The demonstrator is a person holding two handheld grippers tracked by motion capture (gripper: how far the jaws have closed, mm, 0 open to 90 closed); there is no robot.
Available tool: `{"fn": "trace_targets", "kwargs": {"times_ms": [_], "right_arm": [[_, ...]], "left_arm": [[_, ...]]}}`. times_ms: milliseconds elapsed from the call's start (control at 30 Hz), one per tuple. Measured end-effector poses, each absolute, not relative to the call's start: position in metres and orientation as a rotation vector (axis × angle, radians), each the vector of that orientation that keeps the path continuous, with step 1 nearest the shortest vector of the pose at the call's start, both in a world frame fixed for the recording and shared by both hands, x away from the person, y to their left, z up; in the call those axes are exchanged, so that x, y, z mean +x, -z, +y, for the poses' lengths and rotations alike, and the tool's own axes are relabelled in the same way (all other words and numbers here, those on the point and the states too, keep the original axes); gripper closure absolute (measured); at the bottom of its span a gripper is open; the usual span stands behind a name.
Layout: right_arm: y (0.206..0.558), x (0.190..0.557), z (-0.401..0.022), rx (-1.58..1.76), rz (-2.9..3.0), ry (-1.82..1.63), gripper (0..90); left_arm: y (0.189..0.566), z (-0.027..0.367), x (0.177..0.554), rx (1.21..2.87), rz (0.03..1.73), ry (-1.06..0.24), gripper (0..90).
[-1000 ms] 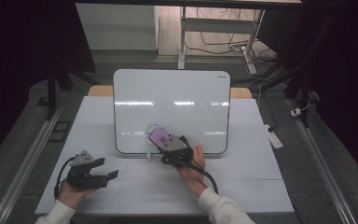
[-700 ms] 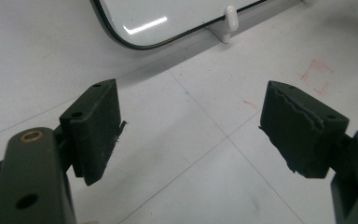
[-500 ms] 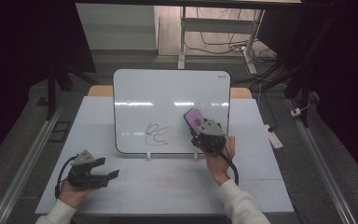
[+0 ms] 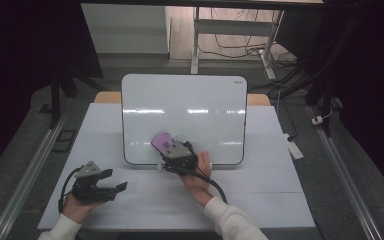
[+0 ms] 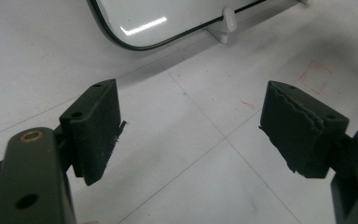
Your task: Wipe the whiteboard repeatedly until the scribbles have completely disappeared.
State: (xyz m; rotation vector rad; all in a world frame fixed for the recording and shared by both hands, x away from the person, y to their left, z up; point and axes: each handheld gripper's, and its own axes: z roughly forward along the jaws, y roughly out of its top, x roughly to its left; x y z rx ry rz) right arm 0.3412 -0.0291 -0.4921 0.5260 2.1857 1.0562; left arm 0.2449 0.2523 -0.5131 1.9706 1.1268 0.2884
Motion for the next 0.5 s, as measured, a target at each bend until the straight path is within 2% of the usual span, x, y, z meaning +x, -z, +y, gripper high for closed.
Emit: {"fn": "trace_targets", "kwargs": {"times_ms": [233, 500], "right_arm": [[0.5, 0.335, -0.011, 0.451, 2.238, -1.04, 39.8], [0.462, 0.365, -0.044, 0.611, 2.074, -1.095, 39.8]], "left_arm": [[0.513, 0.254, 0.245, 1.966, 1.126, -0.285, 21.4], [0.513, 0.253, 0.246, 1.97, 1.128, -0.286, 21.3]]}}
